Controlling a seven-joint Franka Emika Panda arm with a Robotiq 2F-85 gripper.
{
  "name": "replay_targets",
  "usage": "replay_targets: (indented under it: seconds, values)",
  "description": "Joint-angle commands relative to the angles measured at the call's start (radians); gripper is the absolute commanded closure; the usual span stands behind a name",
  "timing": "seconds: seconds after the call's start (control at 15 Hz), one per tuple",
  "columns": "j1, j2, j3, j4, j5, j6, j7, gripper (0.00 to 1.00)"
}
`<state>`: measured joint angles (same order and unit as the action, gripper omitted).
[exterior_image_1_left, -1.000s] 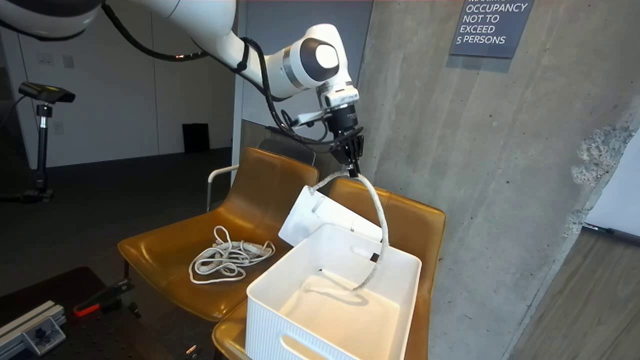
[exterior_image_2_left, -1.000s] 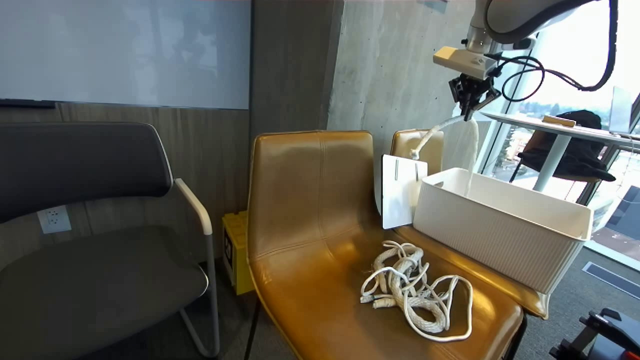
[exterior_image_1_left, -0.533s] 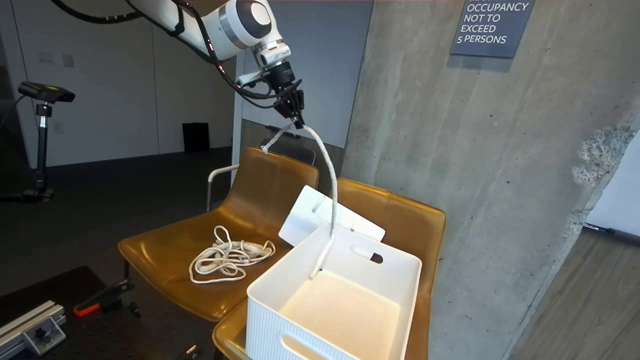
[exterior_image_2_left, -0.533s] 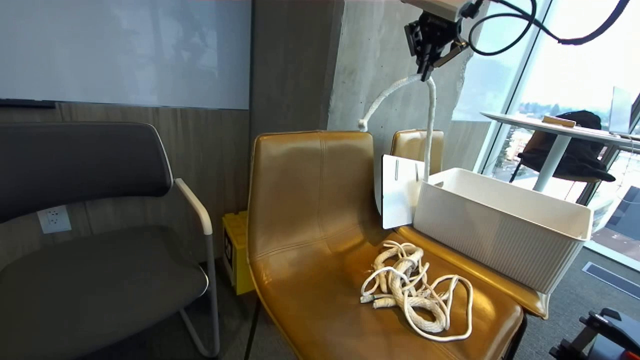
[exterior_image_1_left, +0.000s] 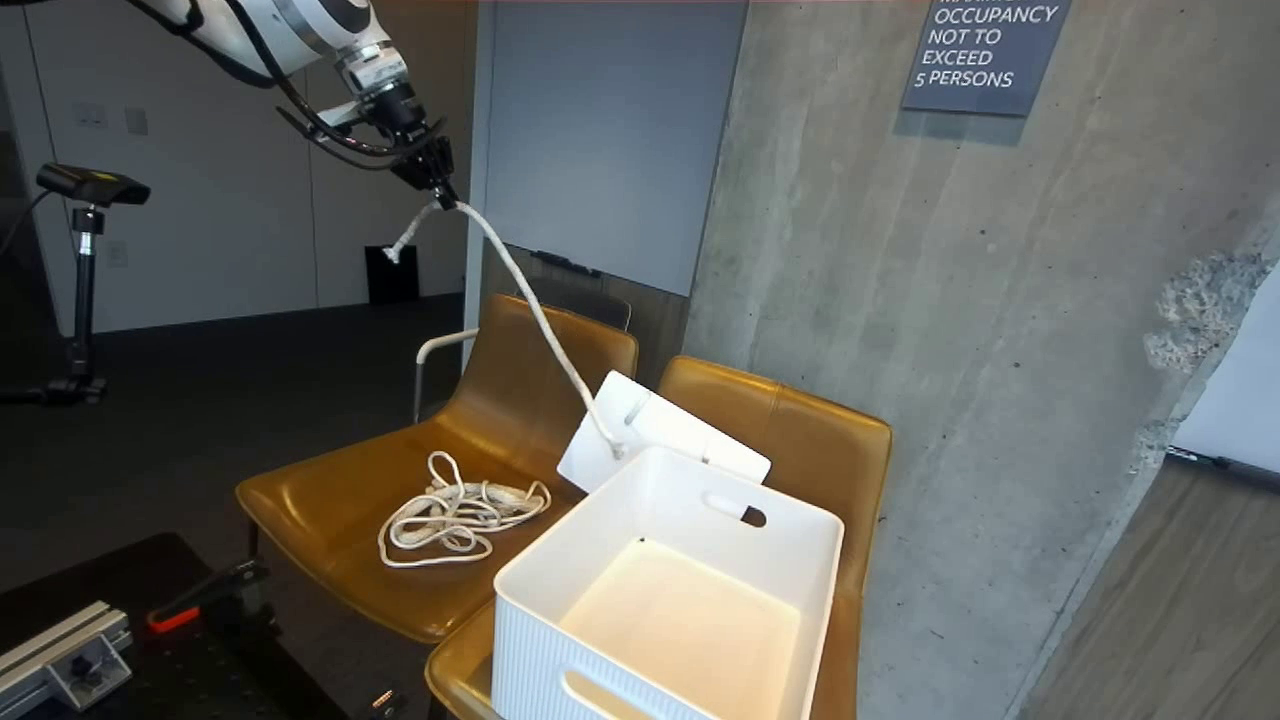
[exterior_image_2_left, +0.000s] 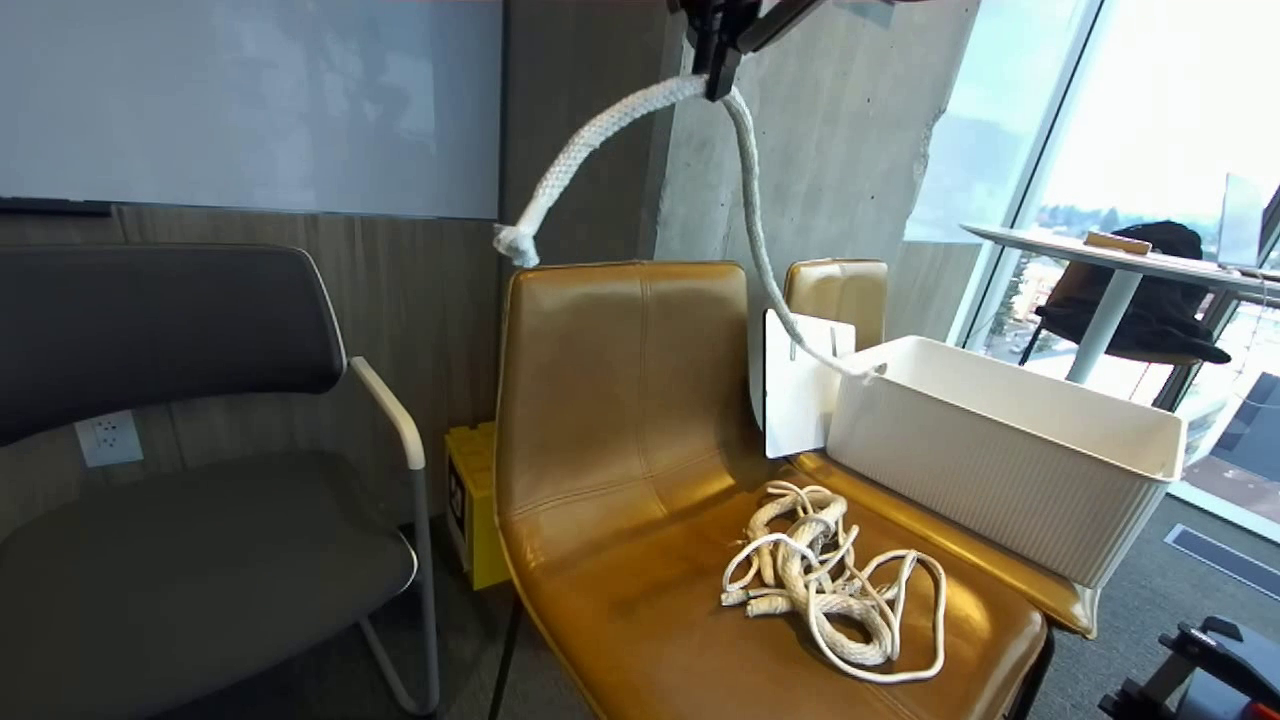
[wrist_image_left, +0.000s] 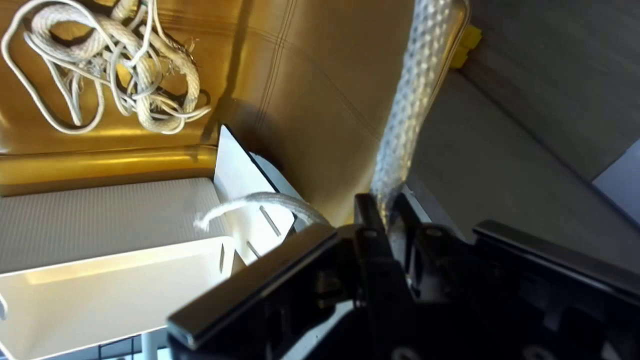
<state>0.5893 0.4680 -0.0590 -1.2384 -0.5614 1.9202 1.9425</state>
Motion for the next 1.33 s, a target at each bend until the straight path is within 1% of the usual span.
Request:
replay_targets:
  seconds: [0.0, 0.2, 0.27, 0.4, 0.6, 0.73, 0.87, 1.07, 1.13, 1.27]
  values:
    - [0.123, 0.022, 0.011, 0.076, -0.051, -0.124, 0.114, 0.97]
    - [0.169, -0.001, -0.01, 0.071, -0.056, -0.19, 0.171, 0.97]
    - [0.159, -0.032, -0.017, 0.018, -0.05, -0.19, 0.189, 0.97]
    - [0.139, -0.067, -0.035, -0.031, -0.046, -0.196, 0.214, 0.97]
    - [0.109, -0.088, -0.068, -0.079, -0.037, -0.187, 0.236, 0.97]
    - [0.089, -0.098, -0.075, -0.129, -0.023, -0.176, 0.258, 0.97]
    - [0.074, -0.128, -0.064, -0.22, 0.016, -0.155, 0.305, 0.97]
    - [0.072, -0.187, -0.059, -0.397, 0.072, -0.1, 0.404, 0.97]
    - [0.008, -0.206, 0.015, -0.44, 0.056, -0.086, 0.449, 0.97]
    - [-0.032, -0.248, 0.041, -0.549, 0.043, -0.004, 0.524, 0.97]
